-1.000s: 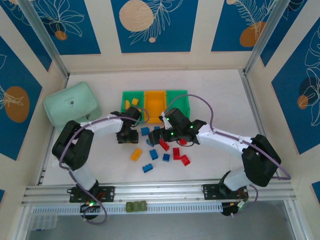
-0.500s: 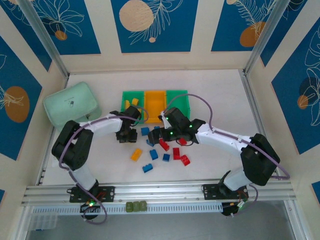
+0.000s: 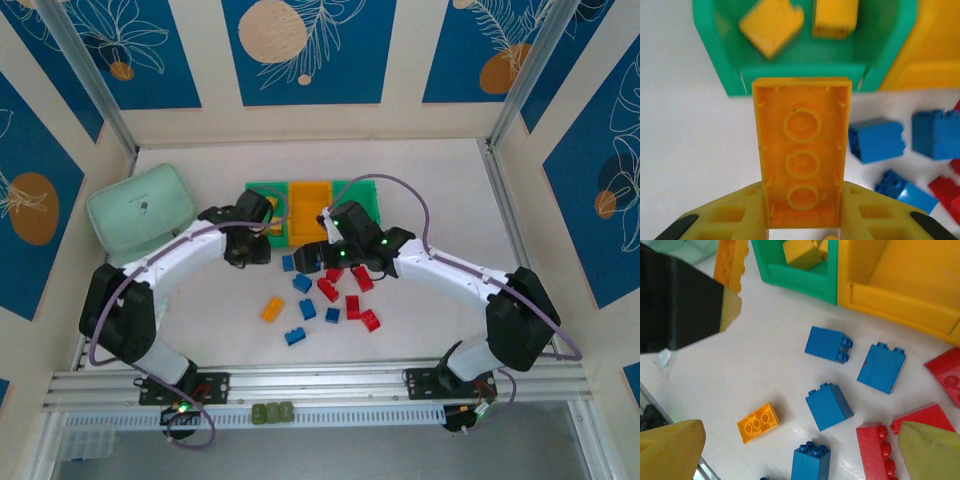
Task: Sort the legos into containers by color
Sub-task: Place the lego in the container.
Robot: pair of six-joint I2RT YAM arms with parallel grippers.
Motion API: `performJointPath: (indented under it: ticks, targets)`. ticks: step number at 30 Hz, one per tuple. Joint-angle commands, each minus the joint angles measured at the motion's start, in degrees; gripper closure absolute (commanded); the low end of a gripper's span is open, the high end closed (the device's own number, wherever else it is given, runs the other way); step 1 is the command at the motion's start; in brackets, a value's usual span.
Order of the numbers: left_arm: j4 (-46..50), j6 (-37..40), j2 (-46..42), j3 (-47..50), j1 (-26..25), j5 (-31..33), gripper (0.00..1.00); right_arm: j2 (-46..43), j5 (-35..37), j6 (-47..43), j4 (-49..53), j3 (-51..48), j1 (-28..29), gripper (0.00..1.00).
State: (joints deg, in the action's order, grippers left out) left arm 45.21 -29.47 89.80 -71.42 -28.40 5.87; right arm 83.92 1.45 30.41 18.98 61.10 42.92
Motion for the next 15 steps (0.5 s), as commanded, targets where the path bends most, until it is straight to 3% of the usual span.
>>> performJointPath:
  ticks: [1, 10, 15]
  targets:
    - [1.89, 2.7, 4.58, -6.73, 2.04, 2.73, 0.68, 1.1, -0.84, -1.24, 0.6, 2.76, -0.94, 0.01]
    - [2.42, 5.19, 19.93, -23.51, 5.2, 2.98, 0.68, 3.66, -1.43, -3.78, 1.36, 7.63, -3.71, 0.01]
    - [5.05, 5.96, 25.63, -30.2, 5.77, 4.19, 0.57, 3.38, -1.79, -3.76, 0.44, 7.19, -4.16, 0.01]
